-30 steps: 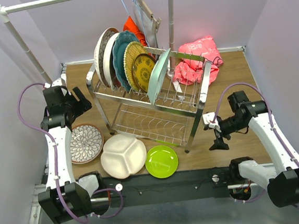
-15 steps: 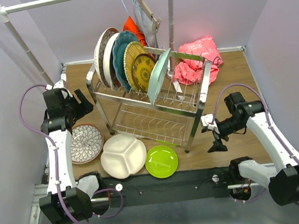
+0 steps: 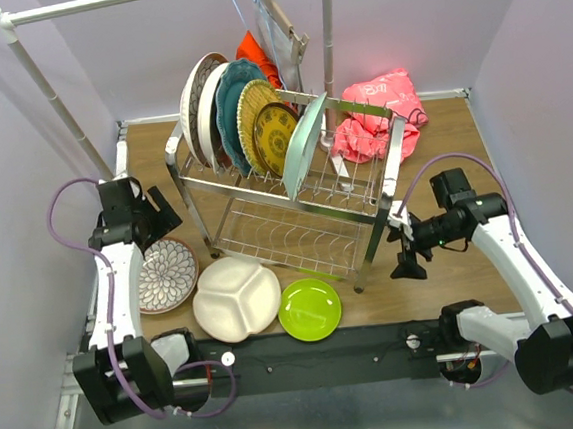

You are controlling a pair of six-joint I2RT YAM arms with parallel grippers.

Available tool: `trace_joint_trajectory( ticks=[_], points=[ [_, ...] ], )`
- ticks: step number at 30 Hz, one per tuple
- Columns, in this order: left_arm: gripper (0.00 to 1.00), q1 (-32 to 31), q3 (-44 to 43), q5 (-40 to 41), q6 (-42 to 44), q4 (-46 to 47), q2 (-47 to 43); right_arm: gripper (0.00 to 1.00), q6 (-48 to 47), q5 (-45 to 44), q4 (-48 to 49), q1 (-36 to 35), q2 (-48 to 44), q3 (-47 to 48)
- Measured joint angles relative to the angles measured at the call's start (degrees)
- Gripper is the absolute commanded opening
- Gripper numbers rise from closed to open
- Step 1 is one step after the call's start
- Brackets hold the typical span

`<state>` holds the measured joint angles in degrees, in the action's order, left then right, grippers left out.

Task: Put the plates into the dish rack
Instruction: Grab a plate with the left arm

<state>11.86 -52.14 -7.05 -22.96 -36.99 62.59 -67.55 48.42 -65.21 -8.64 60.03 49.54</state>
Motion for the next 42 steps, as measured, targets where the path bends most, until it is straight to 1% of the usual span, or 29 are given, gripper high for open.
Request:
trace_joint_trajectory(
  ticks=[4, 8, 11, 17, 22, 23, 29, 30, 31, 34, 35, 36, 37, 42],
  points=[
    [0.83, 0.0, 1.3, 4.3, -4.9, -0.6, 3.3, 1.00, 5.7, -2.7, 3.8, 0.0, -1.6, -0.6],
    [0.79, 0.0, 0.2, 8.3, -10.6, -1.5, 8.0, 1.00, 9.7, -4.7, 6.3, 0.0, -3.5, -1.2],
    [0.75, -0.1, -3.6, 11.7, -15.3, -4.3, 15.5, 1.00, 11.6, -5.4, 7.6, 0.0, -3.8, -1.5],
    [0.73, -0.8, -11.7, 16.9, -21.0, -9.3, 28.7, 1.00, 14.1, -5.6, 9.5, 0.0, -4.3, -3.1],
    [0.71, -2.2, -17.6, 19.5, -23.5, -14.3, 36.3, 1.00, 15.3, -5.6, 10.5, 0.0, -4.9, -3.9],
    [0.71, -3.2, -19.7, 20.1, -23.9, -15.1, 39.1, 1.00, 15.5, -5.6, 10.7, 0.0, -5.2, -4.2],
    [0.69, -5.4, -23.5, 22.1, -25.4, -18.9, 44.7, 1.00, 16.6, -5.6, 11.7, 0.0, -6.6, -4.9],
    [0.67, -5.5, -23.8, 22.1, -25.6, -19.3, 45.0, 1.00, 16.7, -5.6, 11.8, 0.0, -6.8, -5.1],
    [0.61, -5.6, -24.0, 22.2, -25.8, -19.6, 45.2, 1.00, 16.7, -5.6, 12.0, 0.0, -7.0, -5.3],
    [0.50, -5.6, -24.4, 22.9, -26.6, -20.6, 45.7, 1.00, 16.9, -5.7, 12.4, 0.0, -7.6, -5.7],
    [0.41, -5.6, -24.6, 23.1, -26.8, -21.1, 46.0, 1.00, 17.0, -5.7, 12.6, 0.0, -7.8, -5.9],
    [0.40, -5.6, -24.7, 23.3, -26.8, -21.4, 46.2, 1.00, 17.0, -5.8, 12.7, 0.0, -8.0, -6.0],
    [0.36, -5.6, -24.7, 23.6, -27.1, -21.7, 46.6, 1.00, 17.1, -5.8, 12.8, 0.0, -8.2, -6.1],
    [0.35, -5.8, -25.8, 24.8, -27.9, -23.7, 47.9, 1.00, 17.4, -5.9, 13.3, 0.0, -8.5, -6.5]
  ],
)
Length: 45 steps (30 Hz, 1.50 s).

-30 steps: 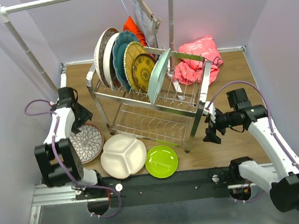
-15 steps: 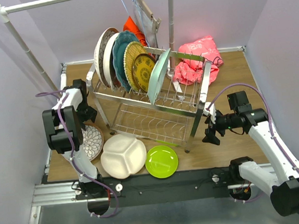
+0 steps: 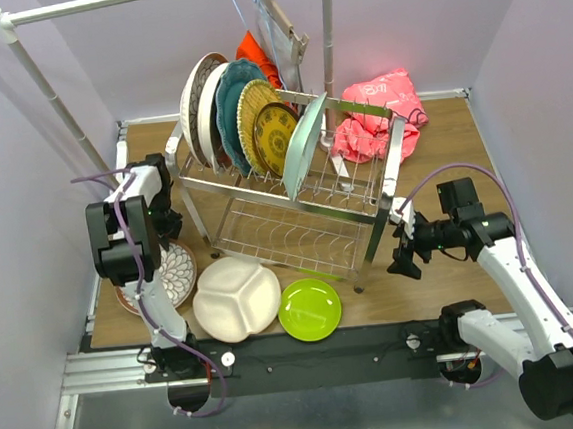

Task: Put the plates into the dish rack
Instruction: Grab a plate with the left arm

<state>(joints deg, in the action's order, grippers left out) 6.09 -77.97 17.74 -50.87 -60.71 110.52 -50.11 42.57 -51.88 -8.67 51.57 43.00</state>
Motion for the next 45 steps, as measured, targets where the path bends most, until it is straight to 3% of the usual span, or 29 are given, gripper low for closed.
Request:
trace_joint_trajectory(
  ticks=[11, 15, 18, 20, 22, 27, 36, 45],
  points=[
    [0.49, -0.2, -1.1, 1.7, 0.5, -2.6, 3.1, 1.00, 0.2, -0.4, 0.9, 0.0, -1.6, -0.5],
    [0.49, -0.2, -1.0, 2.3, 0.7, -3.1, 3.1, 1.00, 0.3, -0.8, 1.3, 0.0, -1.7, -0.7],
    [0.40, -0.2, -1.1, 2.4, 0.7, -3.2, 3.2, 1.00, 0.5, -1.0, 1.3, 0.0, -2.1, -0.8],
    [0.24, -0.2, -1.1, 2.4, 0.8, -3.1, 3.4, 1.00, 0.6, -1.0, 1.4, 0.0, -2.4, -0.9],
    [0.20, -0.2, -1.1, 2.7, 0.6, -3.5, 3.7, 1.00, 0.6, -1.1, 1.4, 0.0, -2.6, -0.9],
    [0.00, -0.4, -0.6, 6.2, 1.7, -8.0, 4.4, 1.00, 0.6, -1.4, 1.9, 0.0, -2.9, -1.1],
    [0.00, 0.4, -1.3, 5.7, 3.5, -8.3, 2.3, 1.00, 0.6, -1.6, 2.6, 0.0, -3.7, -1.3],
    [0.00, 0.7, -1.3, 2.4, 0.9, -5.0, -13.5, 1.00, 0.6, -3.5, 2.6, 0.0, -5.6, -1.3]
  ],
)
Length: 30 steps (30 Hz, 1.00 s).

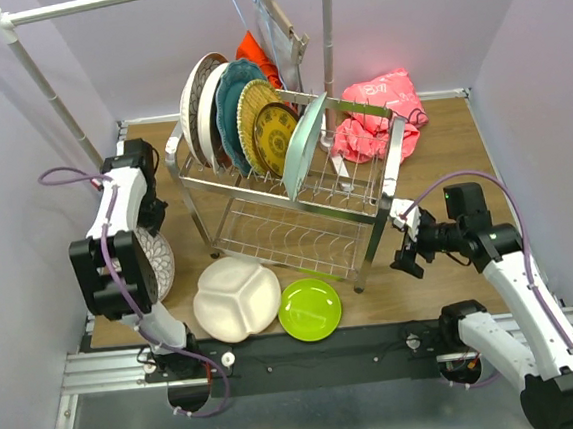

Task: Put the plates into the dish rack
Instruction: Grab a plate with the left arm

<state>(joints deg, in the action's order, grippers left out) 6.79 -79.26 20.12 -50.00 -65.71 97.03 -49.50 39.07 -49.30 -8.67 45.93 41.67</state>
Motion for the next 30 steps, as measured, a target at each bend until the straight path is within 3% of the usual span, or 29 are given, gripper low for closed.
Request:
trace_joint_trajectory(
  ticks=[12, 19, 30],
  points=[
    [0.00, 0.0, -1.6, -2.9, -5.8, 2.1, -13.3, 1.00, 1.5, -4.3, 0.0, 0.0, -1.2, 3.2],
    [0.00, 0.0, -4.7, -3.0, -7.3, 1.2, -22.1, 1.00, 4.2, -11.1, 0.9, 0.0, -2.3, 7.2],
    [0.00, 0.0, -14.8, -3.7, -7.0, -0.8, -24.7, 1.00, 12.7, -20.7, 5.0, 0.0, -0.3, 13.8]
  ],
)
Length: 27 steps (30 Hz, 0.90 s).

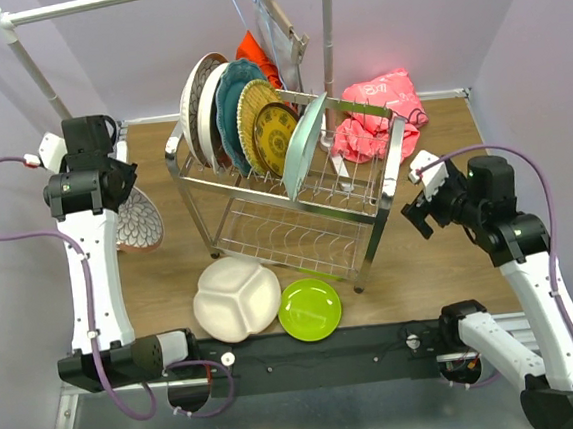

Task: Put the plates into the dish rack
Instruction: Grab a plate with the left arm, then pass the plate from the left arm to the right

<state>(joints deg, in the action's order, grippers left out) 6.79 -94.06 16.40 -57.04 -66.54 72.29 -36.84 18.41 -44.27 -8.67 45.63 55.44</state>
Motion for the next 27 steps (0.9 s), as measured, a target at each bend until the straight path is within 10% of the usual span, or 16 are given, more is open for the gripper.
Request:
trace_joint_trajectory(
  ticks=[27],
  points=[
    [0.00, -0.3, -14.9, -3.6, 28.5, 1.7, -7.8, 1.00, 18.3, -13.4, 11.0, 0.0, 1.4, 9.2]
  ],
)
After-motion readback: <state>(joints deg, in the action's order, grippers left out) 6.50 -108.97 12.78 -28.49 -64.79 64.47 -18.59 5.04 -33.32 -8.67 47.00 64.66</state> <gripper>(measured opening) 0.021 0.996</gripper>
